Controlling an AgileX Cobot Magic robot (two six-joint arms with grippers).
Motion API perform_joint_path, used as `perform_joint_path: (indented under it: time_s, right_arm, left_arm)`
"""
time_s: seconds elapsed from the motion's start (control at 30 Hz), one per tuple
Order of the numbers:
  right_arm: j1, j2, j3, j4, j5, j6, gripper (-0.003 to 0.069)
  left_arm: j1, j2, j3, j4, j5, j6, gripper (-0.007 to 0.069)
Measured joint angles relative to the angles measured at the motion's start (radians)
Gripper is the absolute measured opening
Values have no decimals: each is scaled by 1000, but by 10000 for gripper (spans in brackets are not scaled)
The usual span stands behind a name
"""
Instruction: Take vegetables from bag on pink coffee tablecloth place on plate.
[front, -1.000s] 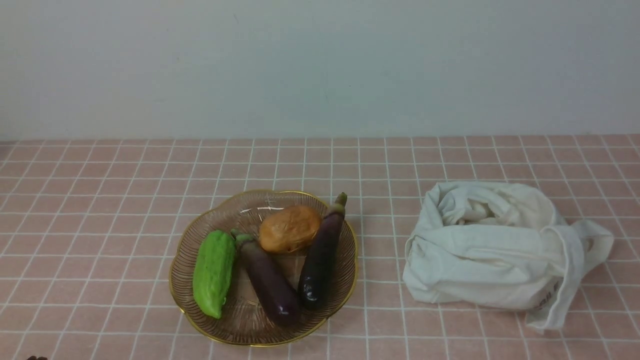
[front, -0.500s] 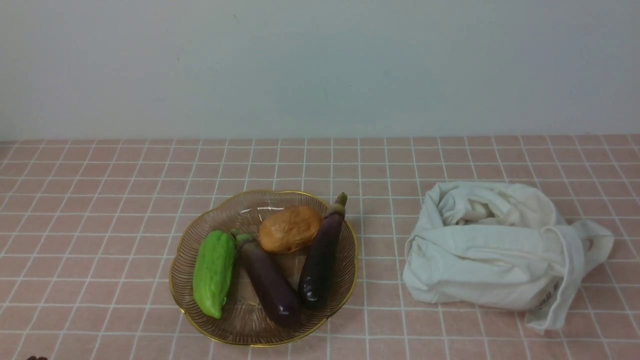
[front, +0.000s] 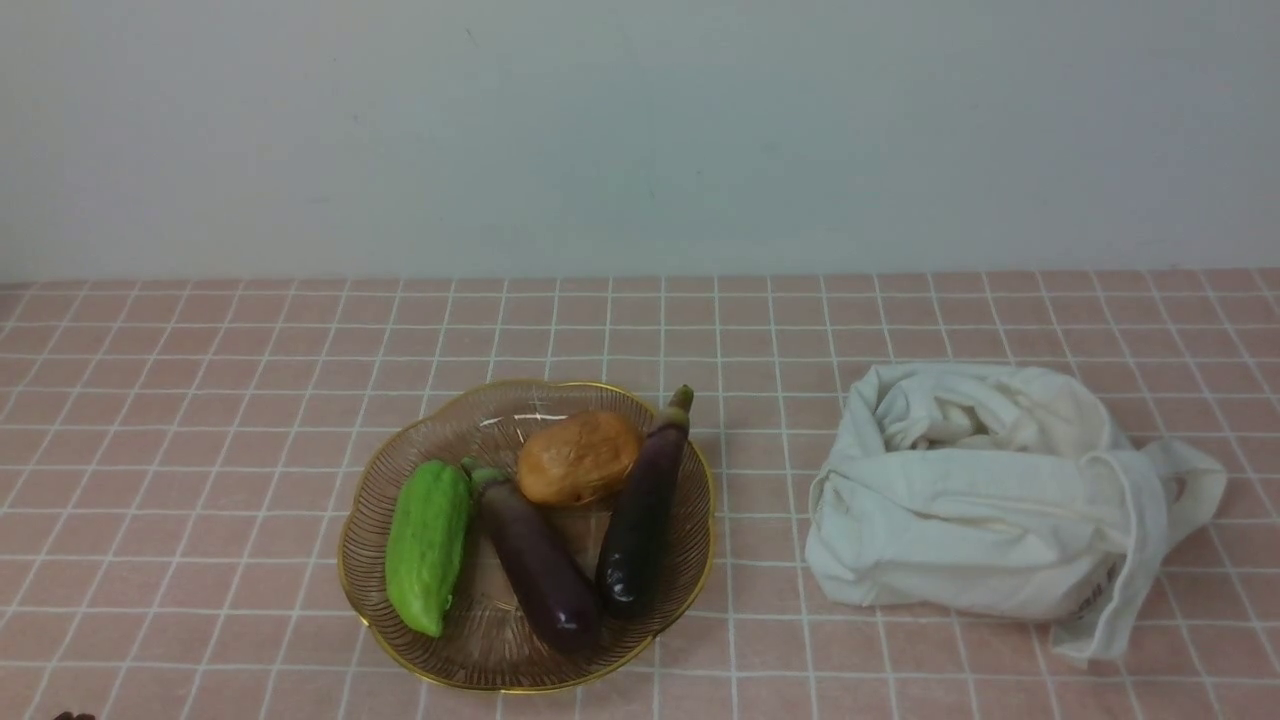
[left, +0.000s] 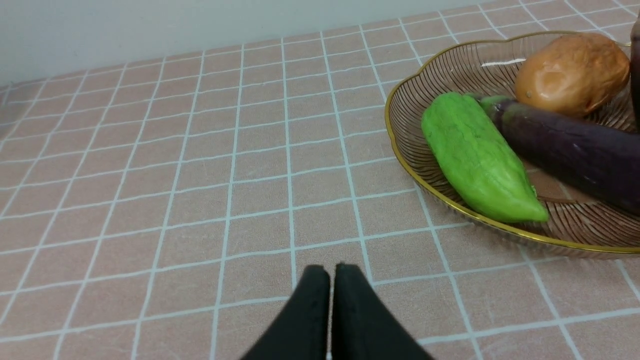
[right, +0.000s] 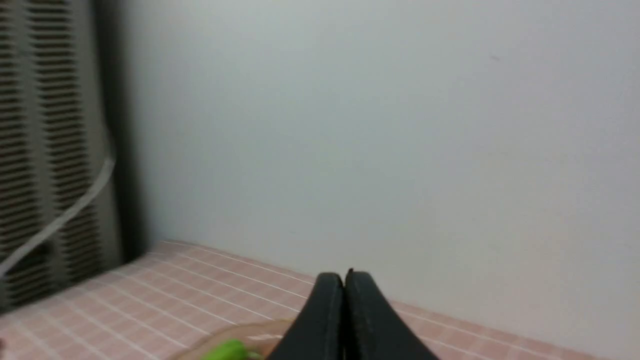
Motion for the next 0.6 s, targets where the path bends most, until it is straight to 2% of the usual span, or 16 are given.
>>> perform_joint_path:
  time_s: [0.03, 0.07, 0.1, 0.13, 0.17, 0.2, 0.23, 0.3, 0.43, 0.6]
  right_arm:
    - [-13, 0, 12, 0, 0, 0, -15]
    - [-118, 0, 57, 0, 0, -2, -15]
    - [-183, 0, 91, 0, 1, -2, -15]
    - [-209, 0, 106, 0, 1, -2, -15]
    - [-304, -1, 173, 0, 1, -2, -15]
    - [-357, -3, 205, 0, 1, -2, -15]
    - [-367, -6, 213, 0, 1, -2, -15]
    - [-469, -42, 314, -1, 4, -2, -15]
    - [-546, -125, 441, -4, 13, -3, -15]
    - [-556, -139, 446, -4, 10, -3, -15]
  left_arm:
    - [0, 0, 0, 0, 0, 0, -5]
    - [0, 0, 0, 0, 0, 0, -5]
    - [0, 0, 0, 0, 0, 0, -5]
    - [0, 0, 0, 0, 0, 0, -5]
    - [0, 0, 0, 0, 0, 0, -5]
    - [0, 0, 0, 0, 0, 0, -5]
    - [0, 0, 0, 0, 0, 0, -5]
    - [0, 0, 0, 0, 0, 0, -5]
    - [0, 0, 0, 0, 0, 0, -5]
    - [0, 0, 0, 0, 0, 0, -5]
